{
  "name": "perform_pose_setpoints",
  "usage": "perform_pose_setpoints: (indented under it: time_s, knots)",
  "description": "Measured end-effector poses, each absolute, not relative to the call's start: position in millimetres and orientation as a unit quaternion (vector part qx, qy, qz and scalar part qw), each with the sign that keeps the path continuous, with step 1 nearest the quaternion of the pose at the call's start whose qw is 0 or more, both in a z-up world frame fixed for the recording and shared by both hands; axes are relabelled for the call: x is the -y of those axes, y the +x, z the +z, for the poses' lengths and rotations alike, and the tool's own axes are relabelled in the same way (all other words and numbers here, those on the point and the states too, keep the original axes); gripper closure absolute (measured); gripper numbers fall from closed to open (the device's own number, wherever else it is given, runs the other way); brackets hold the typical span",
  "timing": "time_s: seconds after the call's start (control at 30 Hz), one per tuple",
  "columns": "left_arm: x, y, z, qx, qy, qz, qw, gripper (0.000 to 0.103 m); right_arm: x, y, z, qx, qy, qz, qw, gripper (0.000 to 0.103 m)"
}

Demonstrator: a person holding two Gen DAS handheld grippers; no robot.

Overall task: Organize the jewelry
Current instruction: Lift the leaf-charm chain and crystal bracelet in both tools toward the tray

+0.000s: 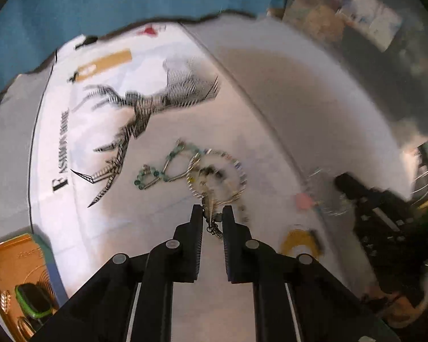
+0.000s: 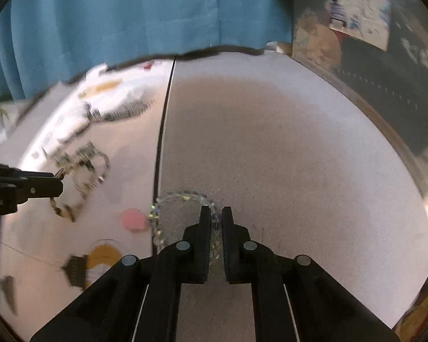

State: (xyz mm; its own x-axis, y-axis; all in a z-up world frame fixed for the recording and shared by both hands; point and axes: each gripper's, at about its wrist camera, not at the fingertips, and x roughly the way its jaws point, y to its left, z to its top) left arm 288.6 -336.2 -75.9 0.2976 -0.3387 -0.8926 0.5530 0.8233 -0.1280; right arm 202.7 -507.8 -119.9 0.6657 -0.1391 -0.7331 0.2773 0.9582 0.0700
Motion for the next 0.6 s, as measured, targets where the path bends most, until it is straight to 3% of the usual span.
perform_pose_setpoints:
  time_s: [0.33, 0.6]
  knots:
    - [295, 256, 28, -0.449, 0.049, -0.306, 0.838, 0.092, 498, 163, -49, -0.334, 0.083, -0.116, 0.932, 0.095]
    - [234, 207, 56, -0.439, 0.02, -0.287, 0.851, 0.092, 463, 123, -7, -0.319, 0.056, -0.095, 0.941, 0.095]
